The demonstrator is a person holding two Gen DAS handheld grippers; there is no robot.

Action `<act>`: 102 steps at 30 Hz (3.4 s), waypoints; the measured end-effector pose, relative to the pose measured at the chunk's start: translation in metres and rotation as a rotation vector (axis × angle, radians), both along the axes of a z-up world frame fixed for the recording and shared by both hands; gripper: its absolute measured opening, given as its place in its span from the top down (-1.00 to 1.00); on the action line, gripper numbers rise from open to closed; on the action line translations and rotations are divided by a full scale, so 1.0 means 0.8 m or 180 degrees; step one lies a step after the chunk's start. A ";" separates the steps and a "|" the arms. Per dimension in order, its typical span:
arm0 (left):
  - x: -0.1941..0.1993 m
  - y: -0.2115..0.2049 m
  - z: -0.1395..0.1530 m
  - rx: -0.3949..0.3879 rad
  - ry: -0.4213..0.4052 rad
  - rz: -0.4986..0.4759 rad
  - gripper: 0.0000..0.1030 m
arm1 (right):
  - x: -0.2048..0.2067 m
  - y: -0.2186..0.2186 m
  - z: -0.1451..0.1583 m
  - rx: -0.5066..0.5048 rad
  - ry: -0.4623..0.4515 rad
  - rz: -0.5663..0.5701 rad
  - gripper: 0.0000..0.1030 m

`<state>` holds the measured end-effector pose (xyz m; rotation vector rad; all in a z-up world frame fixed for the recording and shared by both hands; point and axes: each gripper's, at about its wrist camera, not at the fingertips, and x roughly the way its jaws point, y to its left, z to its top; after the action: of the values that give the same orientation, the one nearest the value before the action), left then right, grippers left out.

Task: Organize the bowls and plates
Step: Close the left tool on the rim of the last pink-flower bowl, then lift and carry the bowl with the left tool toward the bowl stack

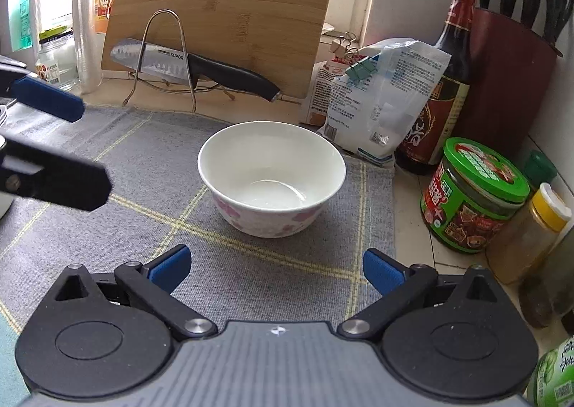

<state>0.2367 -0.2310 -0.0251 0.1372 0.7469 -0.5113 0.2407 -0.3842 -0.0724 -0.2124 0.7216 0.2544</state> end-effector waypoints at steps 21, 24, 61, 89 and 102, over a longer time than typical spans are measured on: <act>0.140 -0.078 -0.050 -0.0074 0.0455 -0.0013 -0.88 | 0.057 -0.009 -0.018 0.0195 -0.0110 0.0185 -1.00; 0.146 -0.083 -0.054 -0.0038 0.0504 -0.0062 -0.87 | 0.060 -0.010 -0.019 0.0217 -0.0129 0.0229 -1.00; 0.115 -0.071 -0.032 -0.0044 0.0551 -0.0010 -0.70 | 0.046 0.005 0.011 0.0174 -0.0113 0.0523 -0.85; -0.004 0.054 0.037 -0.0170 0.0412 0.0687 -0.70 | -0.028 0.107 0.081 0.0217 -0.0020 0.1279 -0.85; -0.042 0.148 0.058 -0.0200 0.0339 0.0984 -0.70 | -0.051 0.195 0.103 0.0274 -0.0044 0.1643 -0.85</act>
<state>0.2029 -0.1125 0.0216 -0.0645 0.8377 -0.2482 0.1999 -0.2279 0.0099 -0.3165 0.6313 0.7734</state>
